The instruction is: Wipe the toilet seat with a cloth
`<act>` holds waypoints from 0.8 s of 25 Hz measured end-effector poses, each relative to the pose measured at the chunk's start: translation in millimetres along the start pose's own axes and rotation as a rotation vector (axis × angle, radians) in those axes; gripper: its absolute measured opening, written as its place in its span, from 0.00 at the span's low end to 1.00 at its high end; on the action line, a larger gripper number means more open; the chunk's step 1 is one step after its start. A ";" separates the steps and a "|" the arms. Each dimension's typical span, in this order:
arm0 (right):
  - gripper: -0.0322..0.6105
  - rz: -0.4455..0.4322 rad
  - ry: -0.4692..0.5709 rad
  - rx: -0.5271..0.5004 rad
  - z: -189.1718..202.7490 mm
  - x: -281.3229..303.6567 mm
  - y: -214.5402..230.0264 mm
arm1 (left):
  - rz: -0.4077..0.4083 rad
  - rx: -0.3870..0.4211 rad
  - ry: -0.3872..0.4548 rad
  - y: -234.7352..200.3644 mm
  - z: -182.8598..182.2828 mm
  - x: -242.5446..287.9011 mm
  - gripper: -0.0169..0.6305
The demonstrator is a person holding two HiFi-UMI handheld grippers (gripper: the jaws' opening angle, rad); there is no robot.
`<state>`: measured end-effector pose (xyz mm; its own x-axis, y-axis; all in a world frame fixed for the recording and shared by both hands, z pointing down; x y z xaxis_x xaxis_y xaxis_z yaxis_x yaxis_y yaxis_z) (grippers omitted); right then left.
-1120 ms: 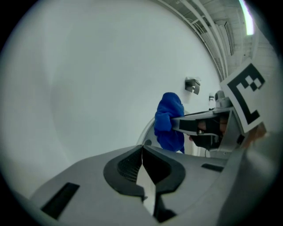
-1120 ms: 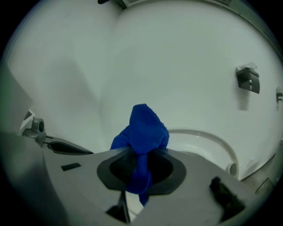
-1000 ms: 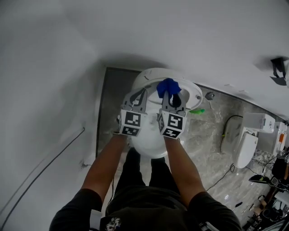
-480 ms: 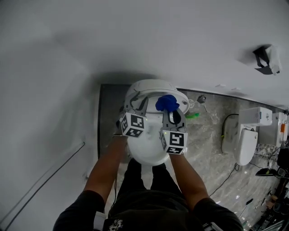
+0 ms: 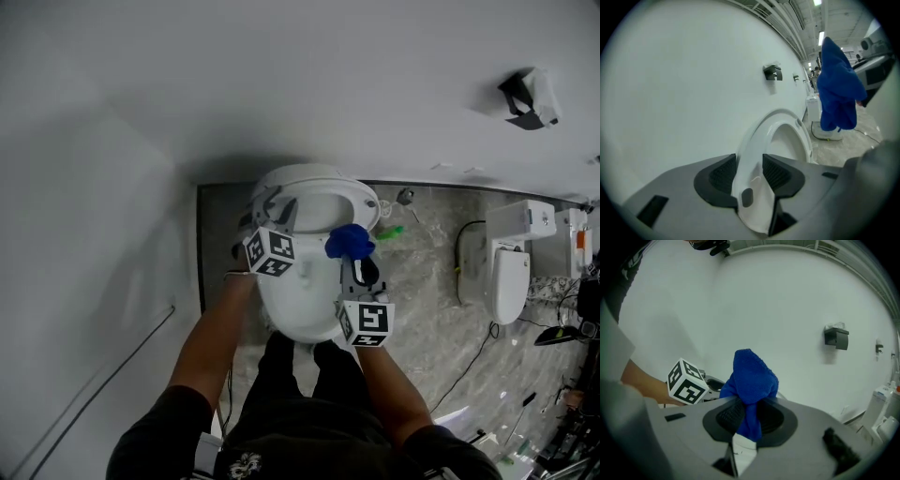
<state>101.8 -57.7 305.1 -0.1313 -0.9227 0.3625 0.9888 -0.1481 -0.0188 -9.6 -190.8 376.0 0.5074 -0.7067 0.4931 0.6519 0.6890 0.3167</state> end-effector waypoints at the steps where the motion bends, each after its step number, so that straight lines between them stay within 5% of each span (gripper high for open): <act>1: 0.16 -0.002 -0.005 0.008 3.5 -6.5 -1.6 | 0.006 0.017 -0.005 2.1 -0.7 -3.5 0.28; 6: 0.16 -0.013 -0.009 0.032 15.4 -29.4 -5.7 | -0.018 0.044 0.010 19.3 -2.9 -34.8 0.28; 15: 0.16 -0.072 0.072 0.038 21.6 -103.2 7.5 | 0.059 -0.192 0.035 68.0 15.1 -109.1 0.23; 20: 0.16 -0.112 0.071 0.055 43.5 -145.5 4.4 | 0.072 -0.127 -0.023 112.5 39.5 -148.9 0.23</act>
<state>128.3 91.4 292.7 -0.2443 -0.9245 0.2927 0.9697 -0.2341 0.0702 -34.1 -1.7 370.2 0.5432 -0.6516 0.5295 0.6815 0.7105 0.1753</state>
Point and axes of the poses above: the fingertips, and each gripper's own axes: x forward along the fingers, y to its right, z out of its underside, the point moved 1 cm from there along -x, backward along the fingers
